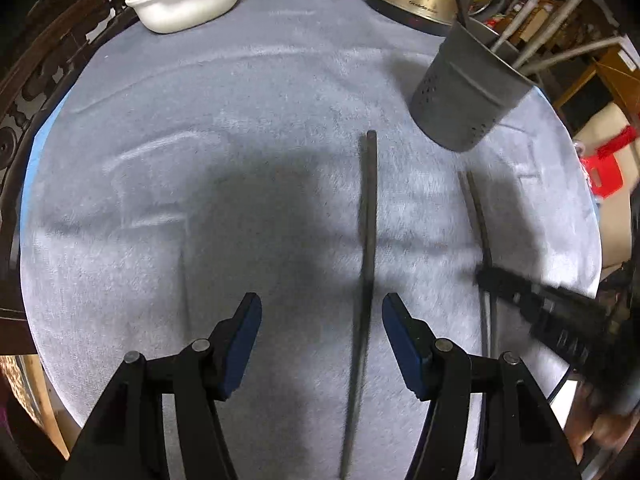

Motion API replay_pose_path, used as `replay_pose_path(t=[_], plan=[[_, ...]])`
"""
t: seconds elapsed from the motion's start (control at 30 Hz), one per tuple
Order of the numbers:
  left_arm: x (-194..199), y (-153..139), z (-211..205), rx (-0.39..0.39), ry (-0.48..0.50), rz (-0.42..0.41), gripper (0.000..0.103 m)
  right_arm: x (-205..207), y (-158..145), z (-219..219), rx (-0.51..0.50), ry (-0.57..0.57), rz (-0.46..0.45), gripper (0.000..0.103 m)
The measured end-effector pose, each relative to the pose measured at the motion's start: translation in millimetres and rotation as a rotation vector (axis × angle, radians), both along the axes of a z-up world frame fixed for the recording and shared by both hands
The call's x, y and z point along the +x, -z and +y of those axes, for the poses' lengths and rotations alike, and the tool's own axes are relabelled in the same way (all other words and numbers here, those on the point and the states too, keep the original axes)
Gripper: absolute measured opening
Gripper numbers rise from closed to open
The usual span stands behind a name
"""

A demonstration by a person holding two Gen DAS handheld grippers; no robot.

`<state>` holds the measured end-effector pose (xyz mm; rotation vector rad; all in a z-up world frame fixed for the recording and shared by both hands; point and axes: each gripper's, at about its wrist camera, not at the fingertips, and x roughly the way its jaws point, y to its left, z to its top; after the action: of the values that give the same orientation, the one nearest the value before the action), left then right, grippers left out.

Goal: Organize utensils
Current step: 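Lower the left tool onto the other dark chopstick and close on it, then lift both held chopsticks upright toward the grey holder cup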

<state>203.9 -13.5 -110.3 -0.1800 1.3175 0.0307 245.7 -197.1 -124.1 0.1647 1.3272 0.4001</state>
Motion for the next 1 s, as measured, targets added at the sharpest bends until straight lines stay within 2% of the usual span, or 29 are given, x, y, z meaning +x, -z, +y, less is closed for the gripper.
replay_pose_path(t=[0.07,0.2,0.23,0.27,0.33,0.53,0.7,0.8,0.87,1.0], plan=[[10,4,-4,0.022,0.003,0.044,0.061,-3,1,-11,0.025,0.005,0.002,0.006],[23,15,-7,0.019,0.010,0.139,0.036,-2,3,-15,0.042,-0.002,0.004,0.006],[26,13,-7,0.036,0.011,0.143,0.023,-2,3,-16,0.044,-0.006,0.004,0.006],[28,14,-8,0.039,0.019,0.161,0.016,-2,2,-15,0.044,-0.010,0.004,0.006],[32,15,-6,0.030,0.027,0.185,0.011,-2,1,-17,0.044,-0.019,0.007,0.006],[46,20,0,-0.004,0.078,0.287,0.010,8,3,-2,-0.003,-0.092,0.048,0.006],[75,27,3,-0.019,0.092,0.341,0.010,14,3,13,-0.062,-0.147,0.083,0.007],[86,30,6,-0.034,0.102,0.360,0.010,20,4,17,-0.078,-0.166,0.114,0.008],[89,30,11,-0.054,0.109,0.360,0.006,23,5,18,-0.084,-0.176,0.131,0.008],[85,32,26,-0.121,0.085,0.331,0.006,24,5,22,-0.092,-0.172,0.132,0.007]])
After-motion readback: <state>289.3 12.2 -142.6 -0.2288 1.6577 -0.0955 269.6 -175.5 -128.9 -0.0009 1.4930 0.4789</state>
